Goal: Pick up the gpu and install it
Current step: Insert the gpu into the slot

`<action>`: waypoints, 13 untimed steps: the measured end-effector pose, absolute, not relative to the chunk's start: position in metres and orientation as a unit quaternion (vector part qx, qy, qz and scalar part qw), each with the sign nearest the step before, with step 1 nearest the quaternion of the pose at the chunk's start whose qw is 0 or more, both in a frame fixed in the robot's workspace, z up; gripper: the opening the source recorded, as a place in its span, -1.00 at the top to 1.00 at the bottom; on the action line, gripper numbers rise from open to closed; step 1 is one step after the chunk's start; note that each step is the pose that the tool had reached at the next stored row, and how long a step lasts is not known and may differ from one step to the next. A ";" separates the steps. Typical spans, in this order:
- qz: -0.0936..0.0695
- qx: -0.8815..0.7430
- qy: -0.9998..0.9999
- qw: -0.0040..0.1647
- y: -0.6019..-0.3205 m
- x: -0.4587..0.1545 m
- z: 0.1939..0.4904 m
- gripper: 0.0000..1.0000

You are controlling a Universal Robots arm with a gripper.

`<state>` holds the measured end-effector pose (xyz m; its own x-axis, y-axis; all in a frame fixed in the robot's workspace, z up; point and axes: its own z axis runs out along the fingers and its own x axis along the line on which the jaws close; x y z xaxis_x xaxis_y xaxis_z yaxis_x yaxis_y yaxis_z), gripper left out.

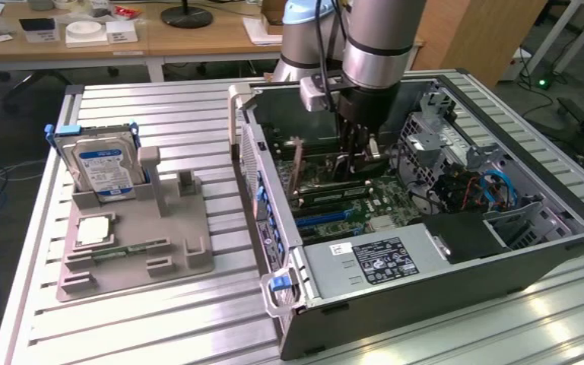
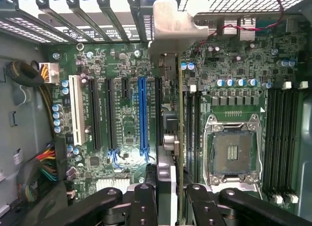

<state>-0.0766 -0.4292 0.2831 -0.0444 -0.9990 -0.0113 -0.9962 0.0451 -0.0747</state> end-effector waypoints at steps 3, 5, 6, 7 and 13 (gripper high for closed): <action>-0.023 -0.693 0.720 0.030 -0.433 -0.078 0.282 0.44; -0.023 -0.693 0.720 0.030 -0.437 -0.078 0.281 0.44; -0.023 -0.693 0.720 0.030 -0.439 -0.078 0.281 0.44; -0.023 -0.693 0.720 0.030 -0.440 -0.078 0.281 0.44; -0.024 -0.693 0.720 0.030 -0.440 -0.082 0.277 0.44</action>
